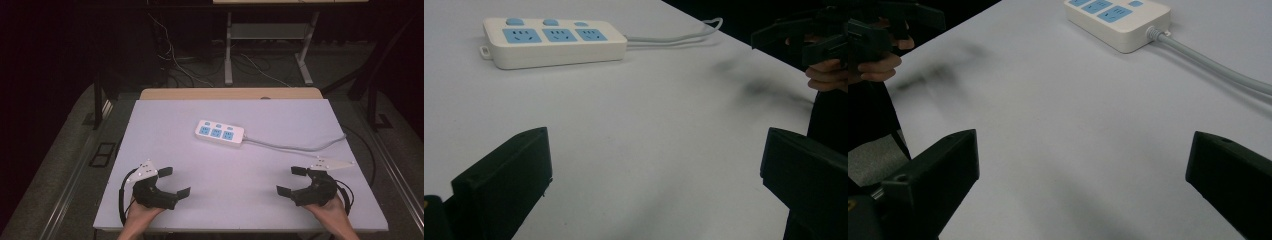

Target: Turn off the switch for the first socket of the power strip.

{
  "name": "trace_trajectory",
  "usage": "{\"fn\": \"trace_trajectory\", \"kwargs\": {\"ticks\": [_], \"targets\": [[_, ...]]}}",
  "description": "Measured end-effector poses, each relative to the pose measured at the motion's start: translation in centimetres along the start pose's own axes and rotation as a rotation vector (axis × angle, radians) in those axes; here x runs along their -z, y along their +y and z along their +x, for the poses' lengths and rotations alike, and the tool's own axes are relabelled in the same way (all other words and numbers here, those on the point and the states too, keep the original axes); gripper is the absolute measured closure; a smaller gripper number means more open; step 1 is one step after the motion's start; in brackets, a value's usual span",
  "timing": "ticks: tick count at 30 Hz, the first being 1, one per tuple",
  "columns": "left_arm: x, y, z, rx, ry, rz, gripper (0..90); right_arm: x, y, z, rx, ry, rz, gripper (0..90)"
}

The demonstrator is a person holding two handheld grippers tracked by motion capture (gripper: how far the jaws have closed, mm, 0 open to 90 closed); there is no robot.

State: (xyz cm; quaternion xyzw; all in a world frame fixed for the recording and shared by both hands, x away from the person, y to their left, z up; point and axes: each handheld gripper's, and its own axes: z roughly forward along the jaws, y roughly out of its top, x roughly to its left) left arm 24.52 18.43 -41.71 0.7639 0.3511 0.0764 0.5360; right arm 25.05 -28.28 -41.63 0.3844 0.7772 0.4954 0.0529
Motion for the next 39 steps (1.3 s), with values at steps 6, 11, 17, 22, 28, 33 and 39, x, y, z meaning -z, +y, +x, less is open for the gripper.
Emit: {"fn": "trace_trajectory", "kwargs": {"ticks": [6, 11, 17, 22, 28, 33, 39], "targets": [[0.1, 0.0, 0.0, 0.001, -0.003, -0.003, 0.0, 0.0, 0.0, 0.0, -0.003, -0.001, 0.003, 0.4], [0.0, 0.0, -0.1, -0.001, -0.009, -0.001, 0.0, 0.1, -0.1, -0.1, -0.007, -0.001, 0.001, 0.4], [0.0, 0.0, -0.1, 0.001, -0.014, -0.001, 0.0, 0.1, -0.1, -0.1, -0.008, 0.004, 0.008, 0.4], [0.0, 0.1, -0.1, -0.009, -0.015, 0.010, 0.0, 0.1, -0.1, -0.2, -0.009, 0.005, 0.009, 0.4], [0.1, 0.4, -0.2, -0.011, -0.008, 0.013, 0.0, 0.1, -0.2, -0.2, -0.011, 0.006, 0.011, 0.4], [0.1, 0.6, -0.3, -0.015, -0.012, 0.026, 0.0, 0.2, -0.2, -0.2, -0.015, 0.007, 0.011, 0.4], [0.0, 1.1, -0.5, -0.026, -0.017, 0.048, 0.0, 0.2, -0.2, -0.2, -0.013, 0.008, 0.013, 0.4]]}}
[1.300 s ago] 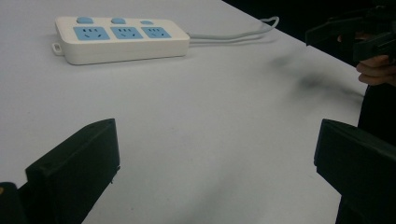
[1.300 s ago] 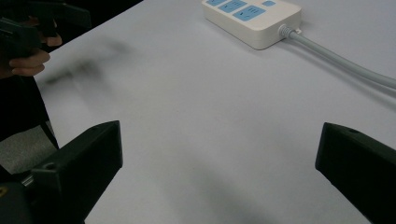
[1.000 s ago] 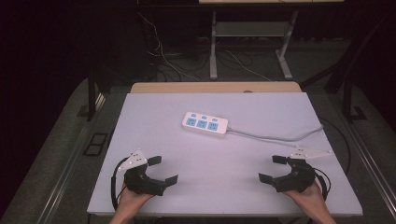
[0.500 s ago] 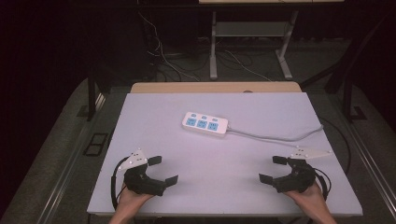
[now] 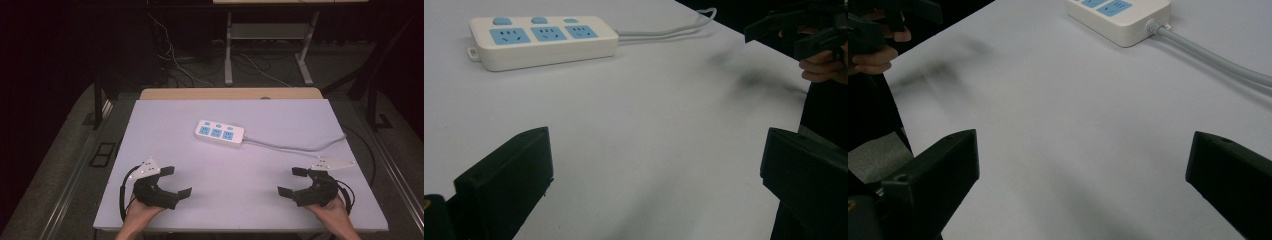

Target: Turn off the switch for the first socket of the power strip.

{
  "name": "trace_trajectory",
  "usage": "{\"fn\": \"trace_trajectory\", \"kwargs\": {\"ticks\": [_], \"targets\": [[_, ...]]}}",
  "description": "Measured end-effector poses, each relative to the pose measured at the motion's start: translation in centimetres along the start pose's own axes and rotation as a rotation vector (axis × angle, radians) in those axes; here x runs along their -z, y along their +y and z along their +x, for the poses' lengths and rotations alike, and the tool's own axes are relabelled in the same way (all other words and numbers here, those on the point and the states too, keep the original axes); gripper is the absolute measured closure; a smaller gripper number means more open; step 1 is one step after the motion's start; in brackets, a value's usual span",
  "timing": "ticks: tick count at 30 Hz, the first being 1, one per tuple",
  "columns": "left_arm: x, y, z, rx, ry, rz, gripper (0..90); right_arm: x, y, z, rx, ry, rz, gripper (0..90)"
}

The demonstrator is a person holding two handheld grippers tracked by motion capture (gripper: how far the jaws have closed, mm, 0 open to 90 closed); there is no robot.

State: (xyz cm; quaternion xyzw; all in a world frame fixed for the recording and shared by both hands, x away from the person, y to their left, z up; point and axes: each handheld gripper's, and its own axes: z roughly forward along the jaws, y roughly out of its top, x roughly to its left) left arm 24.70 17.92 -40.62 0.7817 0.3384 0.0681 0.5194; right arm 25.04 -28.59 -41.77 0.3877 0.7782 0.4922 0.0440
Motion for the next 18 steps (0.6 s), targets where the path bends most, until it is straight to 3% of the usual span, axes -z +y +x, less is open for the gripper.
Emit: {"fn": "trace_trajectory", "kwargs": {"ticks": [18], "targets": [[-0.7, 2.4, 0.2, -0.032, -0.012, 0.054, 0.0, 0.2, 0.0, -0.1, 0.004, 0.002, -0.003, 0.4]]}}
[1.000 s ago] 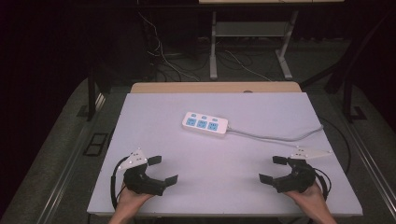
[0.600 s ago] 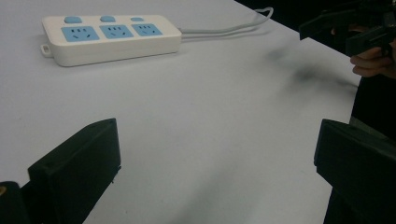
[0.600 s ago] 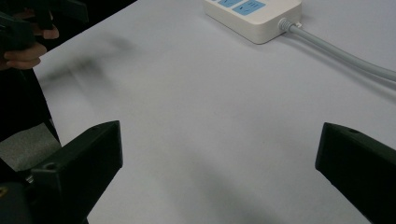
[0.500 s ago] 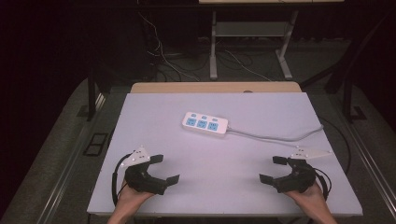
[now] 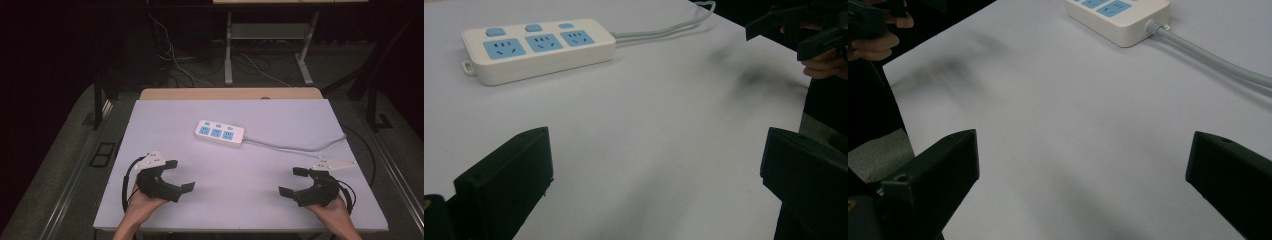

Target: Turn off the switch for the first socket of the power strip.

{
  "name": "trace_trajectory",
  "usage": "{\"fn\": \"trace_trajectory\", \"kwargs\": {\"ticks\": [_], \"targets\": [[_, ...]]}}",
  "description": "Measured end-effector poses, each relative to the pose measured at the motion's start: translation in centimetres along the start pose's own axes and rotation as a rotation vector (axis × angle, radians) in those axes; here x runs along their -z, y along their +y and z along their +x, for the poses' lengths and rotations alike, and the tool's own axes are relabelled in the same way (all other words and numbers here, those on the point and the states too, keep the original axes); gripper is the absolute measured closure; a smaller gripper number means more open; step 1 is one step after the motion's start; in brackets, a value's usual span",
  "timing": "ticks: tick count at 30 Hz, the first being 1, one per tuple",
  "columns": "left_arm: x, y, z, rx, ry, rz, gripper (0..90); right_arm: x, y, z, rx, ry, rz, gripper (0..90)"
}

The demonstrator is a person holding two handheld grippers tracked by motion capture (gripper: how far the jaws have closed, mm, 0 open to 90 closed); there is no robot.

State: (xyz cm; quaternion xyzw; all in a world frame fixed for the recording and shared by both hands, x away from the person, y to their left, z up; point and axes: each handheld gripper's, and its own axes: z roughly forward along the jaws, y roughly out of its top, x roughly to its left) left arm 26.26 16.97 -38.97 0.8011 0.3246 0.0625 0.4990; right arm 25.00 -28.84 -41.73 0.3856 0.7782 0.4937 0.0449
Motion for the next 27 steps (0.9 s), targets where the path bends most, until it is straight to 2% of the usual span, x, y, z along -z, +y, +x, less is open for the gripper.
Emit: {"fn": "trace_trajectory", "kwargs": {"ticks": [27], "targets": [[-1.6, 4.0, 1.6, -0.016, -0.009, 0.036, 0.0, 0.1, 0.0, -0.1, 0.005, -0.001, 0.004, 0.4]]}}
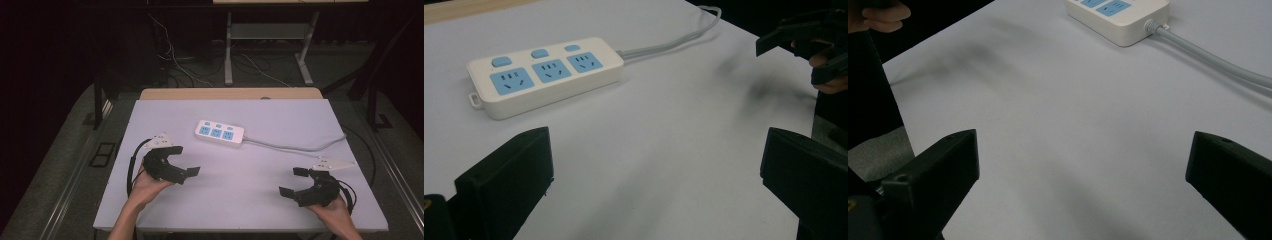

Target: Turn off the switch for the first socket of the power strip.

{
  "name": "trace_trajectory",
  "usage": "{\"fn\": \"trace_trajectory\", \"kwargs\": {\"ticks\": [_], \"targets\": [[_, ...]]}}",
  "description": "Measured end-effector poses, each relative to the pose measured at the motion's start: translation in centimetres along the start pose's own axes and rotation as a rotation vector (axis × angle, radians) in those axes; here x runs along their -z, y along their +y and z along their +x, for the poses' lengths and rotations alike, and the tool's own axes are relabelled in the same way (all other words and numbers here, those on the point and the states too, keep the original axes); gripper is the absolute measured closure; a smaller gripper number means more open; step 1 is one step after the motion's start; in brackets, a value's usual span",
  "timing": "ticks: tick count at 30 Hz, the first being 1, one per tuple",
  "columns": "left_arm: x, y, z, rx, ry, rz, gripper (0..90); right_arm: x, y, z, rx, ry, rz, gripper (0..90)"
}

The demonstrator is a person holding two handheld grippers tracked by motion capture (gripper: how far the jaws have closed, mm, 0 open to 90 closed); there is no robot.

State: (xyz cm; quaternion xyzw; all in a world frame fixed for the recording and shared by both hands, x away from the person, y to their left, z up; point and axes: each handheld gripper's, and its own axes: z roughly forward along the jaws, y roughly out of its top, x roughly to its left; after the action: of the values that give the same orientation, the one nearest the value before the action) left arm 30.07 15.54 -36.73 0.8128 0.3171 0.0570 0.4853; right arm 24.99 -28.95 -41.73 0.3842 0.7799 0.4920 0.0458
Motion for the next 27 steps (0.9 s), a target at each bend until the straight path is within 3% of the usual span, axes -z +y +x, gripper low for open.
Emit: {"fn": "trace_trajectory", "kwargs": {"ticks": [13, 27], "targets": [[-0.7, 2.3, 0.4, -0.026, -0.006, 0.010, 0.0, 0.1, 0.0, 0.0, -0.002, 0.000, -0.001, 0.4], [-2.7, 4.2, 0.6, -0.054, -0.024, 0.047, 0.0, 0.1, 0.0, -0.1, -0.006, 0.007, 0.002, 0.4]]}}
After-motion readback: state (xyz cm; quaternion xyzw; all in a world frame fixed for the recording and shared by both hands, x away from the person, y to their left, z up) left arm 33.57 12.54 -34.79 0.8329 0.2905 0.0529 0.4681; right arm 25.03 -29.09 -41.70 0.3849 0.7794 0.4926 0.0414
